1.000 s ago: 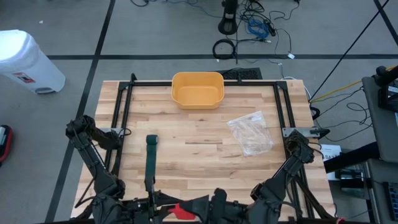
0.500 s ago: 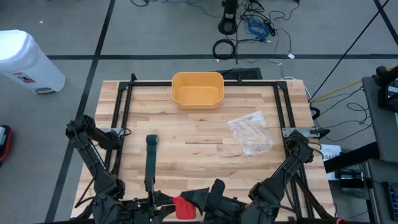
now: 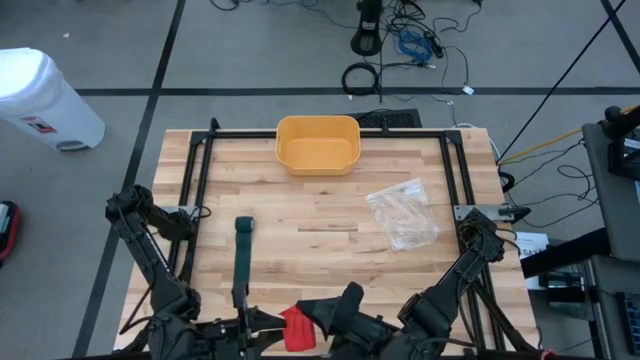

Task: Roll bandage
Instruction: Roll the red bandage

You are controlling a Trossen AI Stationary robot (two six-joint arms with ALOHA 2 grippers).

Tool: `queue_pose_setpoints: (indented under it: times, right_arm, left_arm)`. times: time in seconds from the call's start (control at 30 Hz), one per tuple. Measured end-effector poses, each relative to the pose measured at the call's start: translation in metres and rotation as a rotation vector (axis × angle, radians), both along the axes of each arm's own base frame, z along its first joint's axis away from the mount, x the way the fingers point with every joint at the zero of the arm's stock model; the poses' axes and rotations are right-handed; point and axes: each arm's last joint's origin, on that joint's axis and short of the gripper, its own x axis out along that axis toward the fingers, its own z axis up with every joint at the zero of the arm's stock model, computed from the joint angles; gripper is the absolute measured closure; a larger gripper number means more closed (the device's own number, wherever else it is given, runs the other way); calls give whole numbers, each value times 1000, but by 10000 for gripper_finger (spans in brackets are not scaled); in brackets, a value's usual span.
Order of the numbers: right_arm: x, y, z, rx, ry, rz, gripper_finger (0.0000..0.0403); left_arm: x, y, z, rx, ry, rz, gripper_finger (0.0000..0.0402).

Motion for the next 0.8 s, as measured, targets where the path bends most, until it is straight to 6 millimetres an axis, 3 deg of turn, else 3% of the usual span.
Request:
queue_pose_setpoints:
  times: [0.8]
  right_arm:
    - [-7,8,-3,105,-25,9,341]
  left_arm:
    - [0,-1,0,4,0,-14,343]
